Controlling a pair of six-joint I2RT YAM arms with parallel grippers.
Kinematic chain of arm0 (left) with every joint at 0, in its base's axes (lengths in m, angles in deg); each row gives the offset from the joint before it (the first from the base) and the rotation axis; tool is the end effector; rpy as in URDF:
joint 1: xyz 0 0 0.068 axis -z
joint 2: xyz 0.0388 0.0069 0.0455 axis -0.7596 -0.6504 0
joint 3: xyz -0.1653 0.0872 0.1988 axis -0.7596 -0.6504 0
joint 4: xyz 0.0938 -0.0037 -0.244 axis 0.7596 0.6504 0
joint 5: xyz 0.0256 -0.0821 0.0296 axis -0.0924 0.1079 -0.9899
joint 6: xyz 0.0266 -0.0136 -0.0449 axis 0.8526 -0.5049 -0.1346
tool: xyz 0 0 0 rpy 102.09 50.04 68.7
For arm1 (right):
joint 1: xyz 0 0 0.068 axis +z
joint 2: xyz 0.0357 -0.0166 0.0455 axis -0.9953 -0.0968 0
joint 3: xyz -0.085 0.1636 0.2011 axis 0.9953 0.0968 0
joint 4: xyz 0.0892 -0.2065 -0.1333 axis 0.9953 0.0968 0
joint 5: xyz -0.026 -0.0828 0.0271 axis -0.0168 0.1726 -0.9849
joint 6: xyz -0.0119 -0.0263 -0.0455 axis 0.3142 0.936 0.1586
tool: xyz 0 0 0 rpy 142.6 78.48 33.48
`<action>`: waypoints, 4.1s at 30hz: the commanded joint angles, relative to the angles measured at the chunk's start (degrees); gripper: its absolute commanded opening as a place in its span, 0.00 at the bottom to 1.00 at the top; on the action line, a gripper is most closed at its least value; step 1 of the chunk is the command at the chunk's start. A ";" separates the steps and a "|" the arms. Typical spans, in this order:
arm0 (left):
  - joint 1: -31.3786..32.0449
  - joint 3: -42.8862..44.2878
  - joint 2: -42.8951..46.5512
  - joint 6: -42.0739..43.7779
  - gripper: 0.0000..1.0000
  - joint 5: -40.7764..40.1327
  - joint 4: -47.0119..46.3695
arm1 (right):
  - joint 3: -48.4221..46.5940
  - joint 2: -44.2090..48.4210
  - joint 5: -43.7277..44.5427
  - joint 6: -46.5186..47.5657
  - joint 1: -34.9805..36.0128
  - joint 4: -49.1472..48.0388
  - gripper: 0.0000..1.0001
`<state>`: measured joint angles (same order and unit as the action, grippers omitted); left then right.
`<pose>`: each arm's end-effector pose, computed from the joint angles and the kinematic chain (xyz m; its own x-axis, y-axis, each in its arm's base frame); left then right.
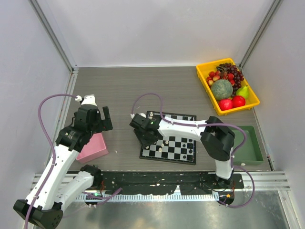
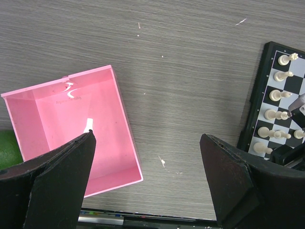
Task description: Set up the chess pieces on the board
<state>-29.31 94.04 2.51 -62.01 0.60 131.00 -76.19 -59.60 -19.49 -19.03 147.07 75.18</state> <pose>0.1467 -0.0420 0.3227 -0.6232 -0.2046 -0.7548 -0.1694 0.9776 -0.1251 0.1818 0.3453 0.1943 -0.8086 -0.4723 -0.3509 -0.5399 0.8327 0.1232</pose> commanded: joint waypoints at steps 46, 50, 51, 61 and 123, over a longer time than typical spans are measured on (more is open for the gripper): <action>-0.26 -0.43 0.80 -0.19 1.00 -0.26 -1.55 | 13.60 12.00 1.59 -5.27 -2.07 0.66 0.28; -0.26 -0.43 0.89 -0.19 1.00 -0.35 -1.55 | 13.61 12.70 1.86 -5.18 -2.07 0.75 0.22; -0.26 -0.43 0.80 -0.28 0.99 -0.26 -1.55 | 13.52 12.97 1.68 -5.09 -2.07 0.83 0.19; -0.26 -0.34 0.89 -0.36 1.00 0.00 -1.55 | 8.17 11.57 1.07 -2.37 1.26 0.66 0.14; -0.26 0.89 0.36 -0.54 1.00 0.09 -1.37 | -0.64 16.57 6.51 4.57 -3.45 4.53 0.50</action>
<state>-29.31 93.36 3.08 -62.03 0.64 130.98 -76.21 -47.80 -18.25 -16.54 149.57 79.12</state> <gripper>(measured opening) 0.995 0.494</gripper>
